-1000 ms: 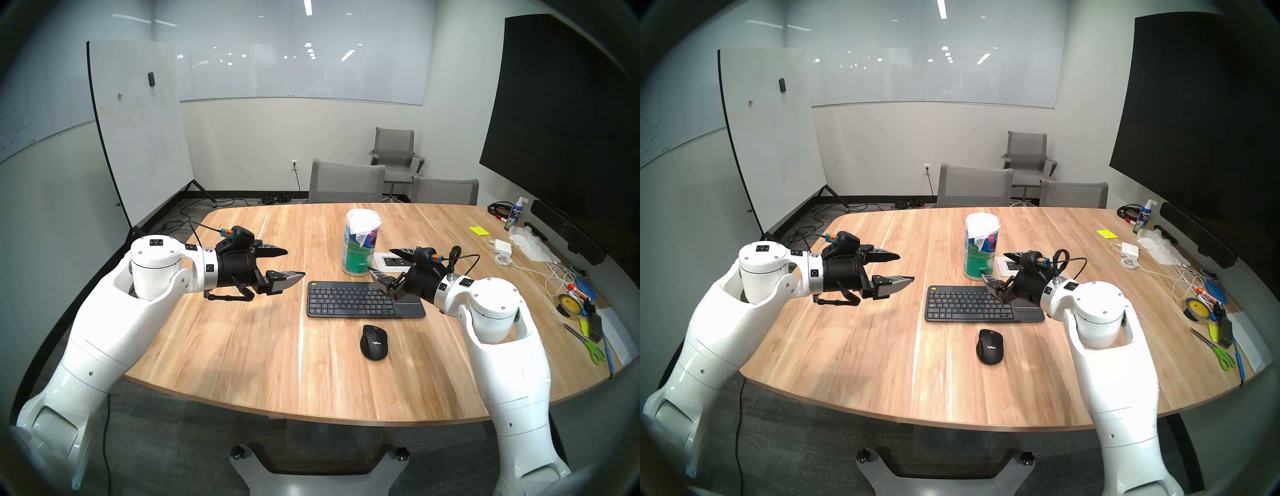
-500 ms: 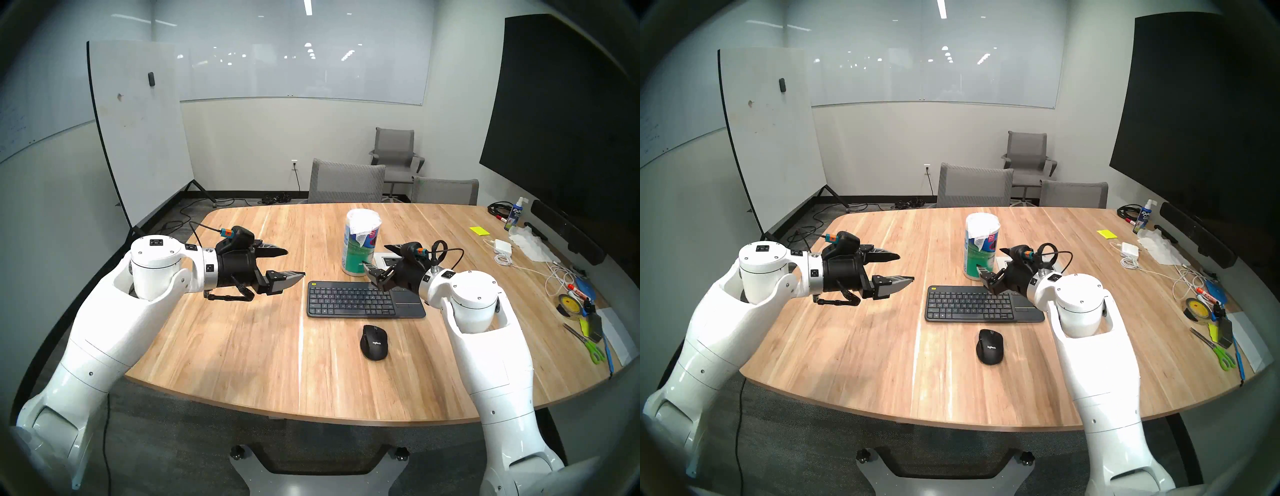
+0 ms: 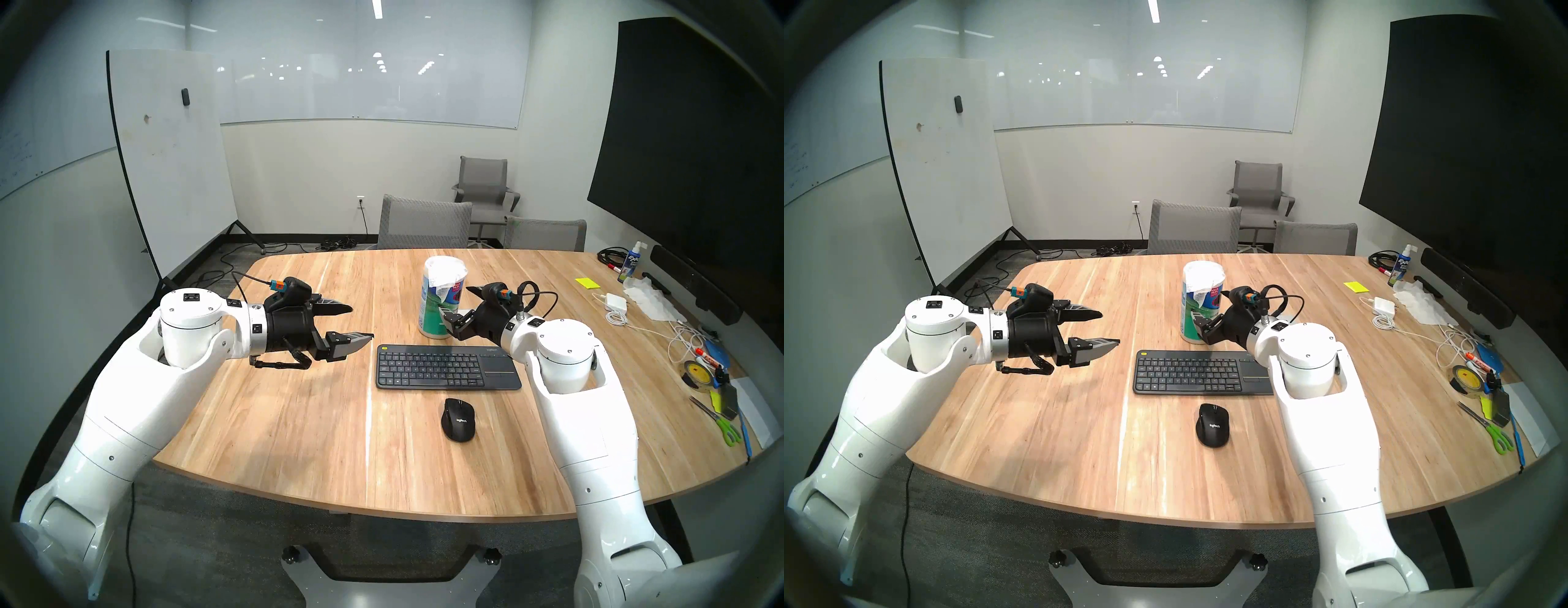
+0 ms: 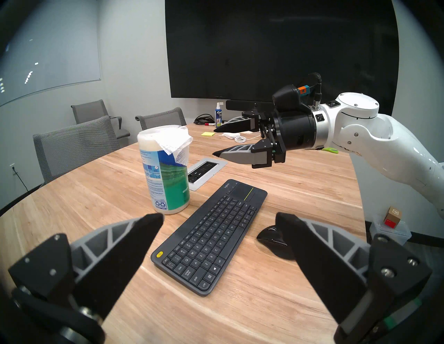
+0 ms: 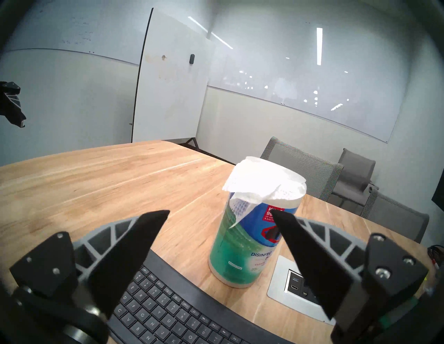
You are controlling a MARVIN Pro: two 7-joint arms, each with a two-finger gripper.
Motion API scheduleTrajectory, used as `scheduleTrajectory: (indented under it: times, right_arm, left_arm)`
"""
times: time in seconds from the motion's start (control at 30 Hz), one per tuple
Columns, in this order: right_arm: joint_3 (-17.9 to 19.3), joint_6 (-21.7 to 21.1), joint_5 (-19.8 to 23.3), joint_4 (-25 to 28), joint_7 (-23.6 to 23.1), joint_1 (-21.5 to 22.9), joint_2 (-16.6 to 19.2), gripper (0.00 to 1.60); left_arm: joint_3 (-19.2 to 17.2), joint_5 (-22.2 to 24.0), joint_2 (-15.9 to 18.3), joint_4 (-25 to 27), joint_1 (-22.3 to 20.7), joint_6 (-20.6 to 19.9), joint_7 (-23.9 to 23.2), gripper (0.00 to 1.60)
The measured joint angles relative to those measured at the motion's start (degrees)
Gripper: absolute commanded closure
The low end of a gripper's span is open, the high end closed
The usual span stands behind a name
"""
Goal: Wipe the keyboards and mice with a disinfecting wipe, then set the wipe down
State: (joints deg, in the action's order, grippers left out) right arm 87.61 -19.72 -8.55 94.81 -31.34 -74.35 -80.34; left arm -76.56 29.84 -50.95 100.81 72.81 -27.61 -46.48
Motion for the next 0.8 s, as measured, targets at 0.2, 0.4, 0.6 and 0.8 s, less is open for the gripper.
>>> scheduleTrajectory:
  times: [0.2, 0.4, 0.6, 0.8]
  right_arm:
    - [-0.16, 0.11, 0.00, -0.88, 0.87, 0.64, -0.51, 0.00]
    - [-0.53, 0.26, -0.19, -1.82, 1.61, 1.01, -0.78, 0.00]
    - [-1.02, 0.53, -0.81, -3.19, 2.51, 1.45, -1.12, 0.00]
    - [-1.31, 0.90, -1.18, -3.60, 3.09, 1.68, -1.34, 0.90]
  left_arm:
    - [0.00, 0.00, 0.00, 0.00, 0.00, 0.00, 0.00, 0.00]
    - [0.00, 0.00, 0.00, 0.00, 0.00, 0.00, 0.00, 0.00]
    - [0.00, 0.00, 0.00, 0.00, 0.00, 0.00, 0.00, 0.00]
    - [0.00, 0.00, 0.00, 0.00, 0.00, 0.00, 0.00, 0.00]
